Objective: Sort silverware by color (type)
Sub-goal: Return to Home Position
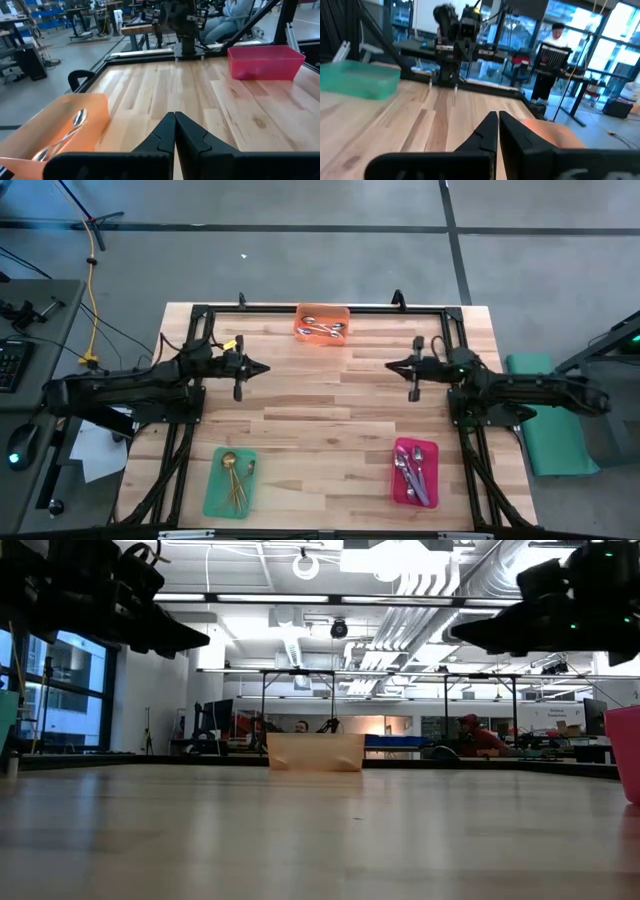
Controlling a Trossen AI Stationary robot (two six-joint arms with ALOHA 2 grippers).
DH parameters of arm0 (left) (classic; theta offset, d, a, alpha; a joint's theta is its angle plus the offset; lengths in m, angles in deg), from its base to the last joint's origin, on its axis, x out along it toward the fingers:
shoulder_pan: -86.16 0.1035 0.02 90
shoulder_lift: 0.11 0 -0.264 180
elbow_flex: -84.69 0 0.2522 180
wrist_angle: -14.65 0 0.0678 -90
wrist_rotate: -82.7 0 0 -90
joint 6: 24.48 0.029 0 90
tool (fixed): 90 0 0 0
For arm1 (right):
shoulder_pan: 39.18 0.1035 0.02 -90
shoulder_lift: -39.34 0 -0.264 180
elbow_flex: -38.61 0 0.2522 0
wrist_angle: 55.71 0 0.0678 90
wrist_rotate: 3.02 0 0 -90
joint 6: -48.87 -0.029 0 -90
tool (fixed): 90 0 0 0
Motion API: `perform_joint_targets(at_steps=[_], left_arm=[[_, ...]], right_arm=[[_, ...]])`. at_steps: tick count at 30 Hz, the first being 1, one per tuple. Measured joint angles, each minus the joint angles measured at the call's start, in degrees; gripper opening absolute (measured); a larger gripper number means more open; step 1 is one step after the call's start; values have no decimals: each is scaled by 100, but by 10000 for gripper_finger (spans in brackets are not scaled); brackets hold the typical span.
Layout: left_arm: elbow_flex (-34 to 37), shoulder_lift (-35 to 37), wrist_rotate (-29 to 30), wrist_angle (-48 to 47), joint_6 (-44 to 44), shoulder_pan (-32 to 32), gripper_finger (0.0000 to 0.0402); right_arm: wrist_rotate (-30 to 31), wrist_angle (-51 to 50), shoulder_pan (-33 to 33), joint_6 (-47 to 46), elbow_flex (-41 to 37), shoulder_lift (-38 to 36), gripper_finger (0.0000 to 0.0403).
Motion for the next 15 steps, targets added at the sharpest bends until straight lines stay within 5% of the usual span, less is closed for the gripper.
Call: perform_joint_targets(at_steps=[15], left_arm=[[664, 1323, 314, -154, -183, -2, 0]], right_arm=[[-204, -1562, -480, -136, -357, -2437, 0]])
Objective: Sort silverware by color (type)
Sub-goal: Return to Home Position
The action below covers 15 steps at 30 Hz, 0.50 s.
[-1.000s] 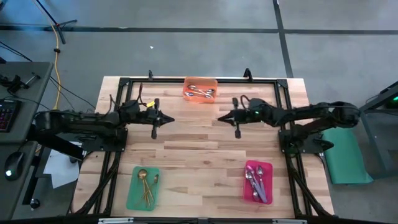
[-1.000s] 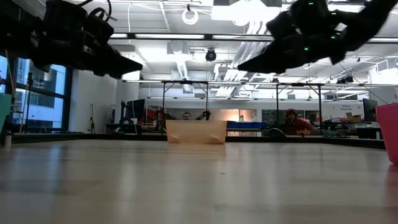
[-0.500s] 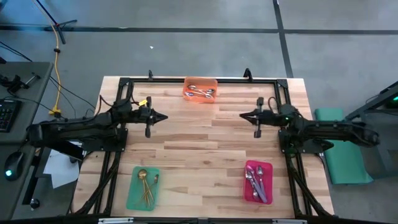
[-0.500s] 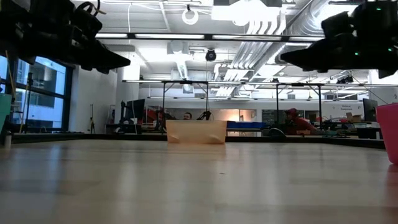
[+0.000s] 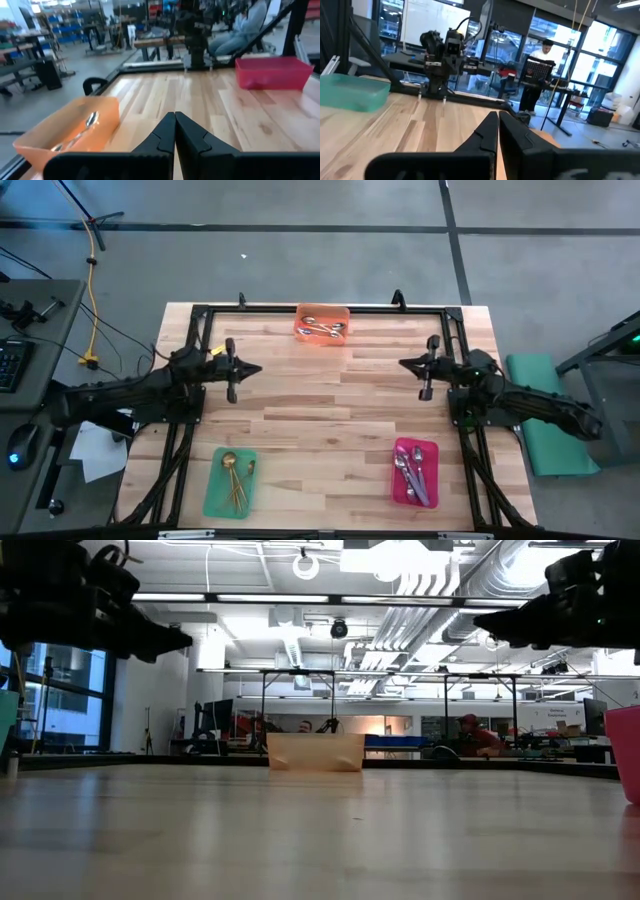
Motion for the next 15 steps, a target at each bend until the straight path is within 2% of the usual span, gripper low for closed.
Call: perform_joint_targets(at_steps=[10, 15], left_arm=[[140, 1502, 23, -1002, -29, 0, 0], [140, 2281, 310, -1618, -22, 0, 0]], right_arm=[[2, -901, -58, -47, -1, -1029, 0], [55, -1285, -58, -42, -2, -1520, 0]])
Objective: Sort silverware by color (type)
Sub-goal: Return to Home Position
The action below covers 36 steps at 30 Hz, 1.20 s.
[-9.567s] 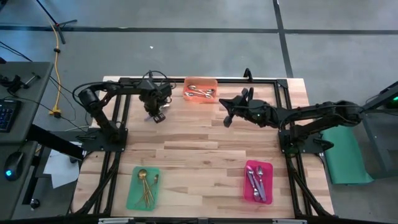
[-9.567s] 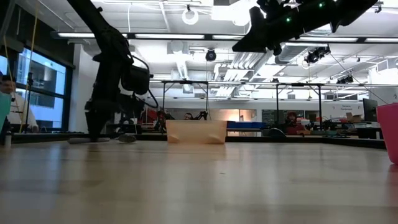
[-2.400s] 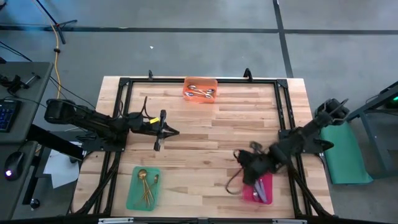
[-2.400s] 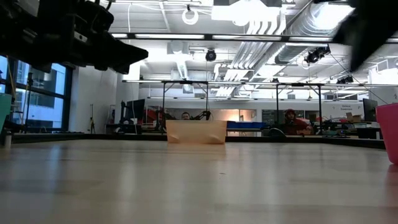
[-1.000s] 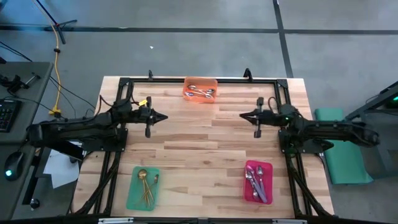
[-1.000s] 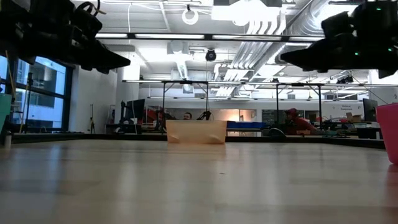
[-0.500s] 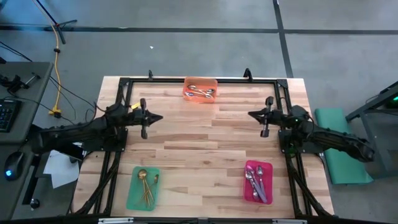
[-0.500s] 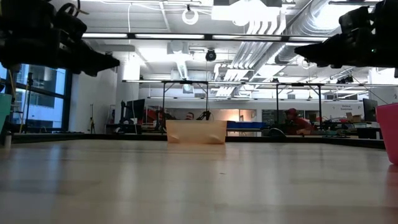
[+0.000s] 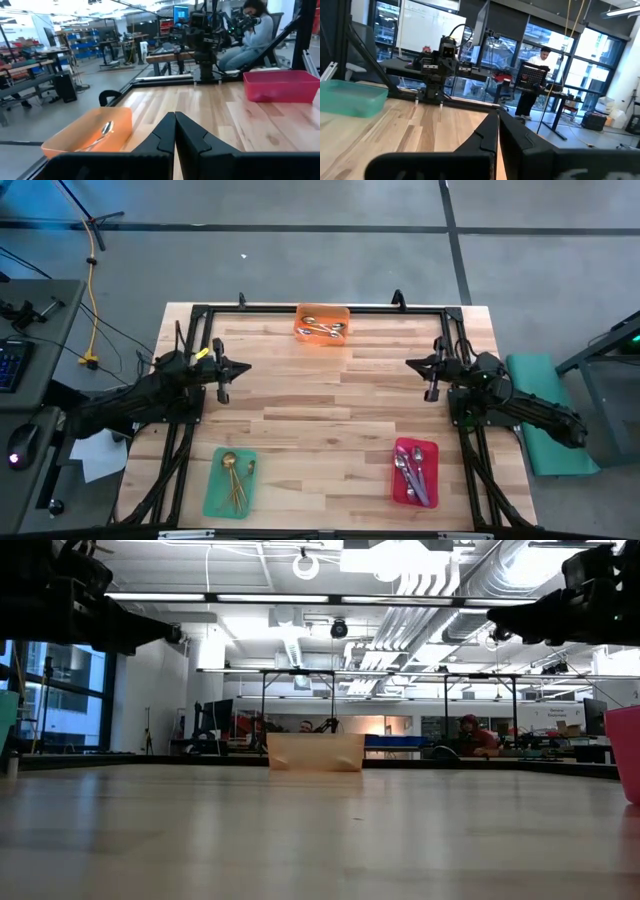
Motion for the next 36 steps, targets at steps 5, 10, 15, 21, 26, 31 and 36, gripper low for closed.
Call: perform_joint_targets(at_steps=[5, 10, 15, 21, 26, 31, 36], left_arm=[[-11, 199, 11, -253, 33, 0, 0], [-13, 197, 111, -231, 91, -1, 0], [-11, 197, 118, -235, -40, -2, 0], [-11, 197, 193, -233, -53, -2, 0], [-4, 192, 757, -333, -153, -2, 0], [-4, 171, 1040, -375, -162, -2, 0], [-4, 160, 1043, -375, -160, -2, 0]], right_arm=[[180, -274, 2, -39, -2, -316, 0], [429, -256, 2, -170, -2, -307, 0], [963, -206, 2, -226, -4, -307, 0], [1190, -203, 2, -281, -4, -305, 0], [1609, -538, 2, -406, -4, -289, 0], [2039, -1153, 2, -592, -4, -264, 0], [2034, -1157, 2, -724, -4, -233, 0]])
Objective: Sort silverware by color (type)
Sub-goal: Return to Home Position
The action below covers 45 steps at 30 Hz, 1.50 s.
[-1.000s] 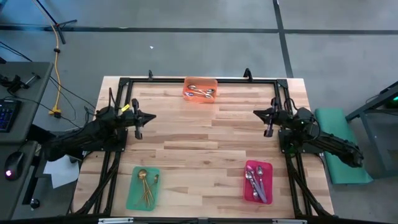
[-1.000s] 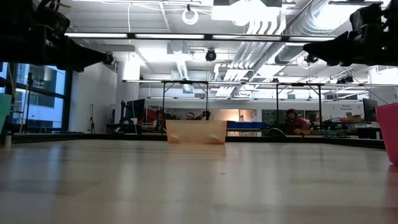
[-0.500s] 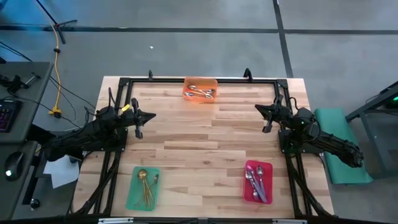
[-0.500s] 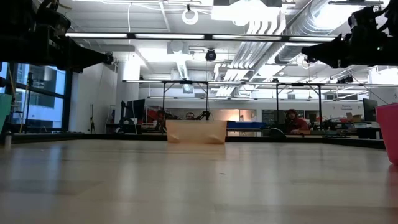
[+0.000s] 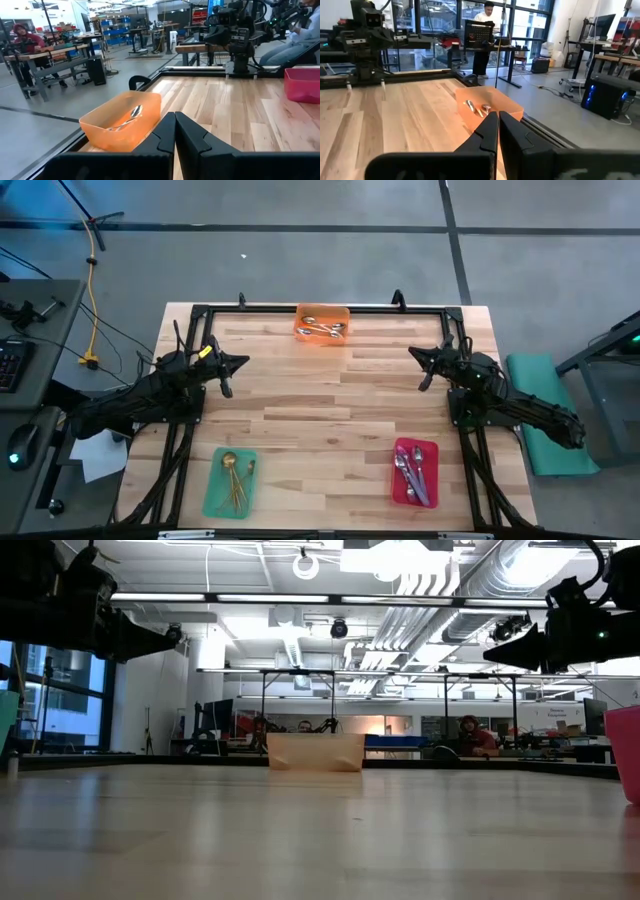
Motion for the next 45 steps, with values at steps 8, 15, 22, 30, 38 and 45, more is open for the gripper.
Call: perform_joint_targets(at_steps=[8, 15, 22, 30, 38, 45], left_arm=[[0, -4, -11, 1, -153, -2, 0], [0, -6, -15, 5, -144, -2, 0], [0, -4, -26, 5, -144, 0, 0], [0, -5, -26, 5, -140, 0, 0], [0, -4, -26, 5, -140, 0, 0], [0, -7, -26, 5, -140, 0, 0]], right_arm=[[-3, -2, 0, -180, 0, 10, 0], [-9, -4, 0, -398, 2, 11, 0], [-9, -7, 0, -453, 2, 11, 0], [-11, -7, 0, -438, 2, 11, 0], [-11, -9, 0, -438, 2, 11, 0], [-11, -9, 0, -438, 2, 11, 0]])
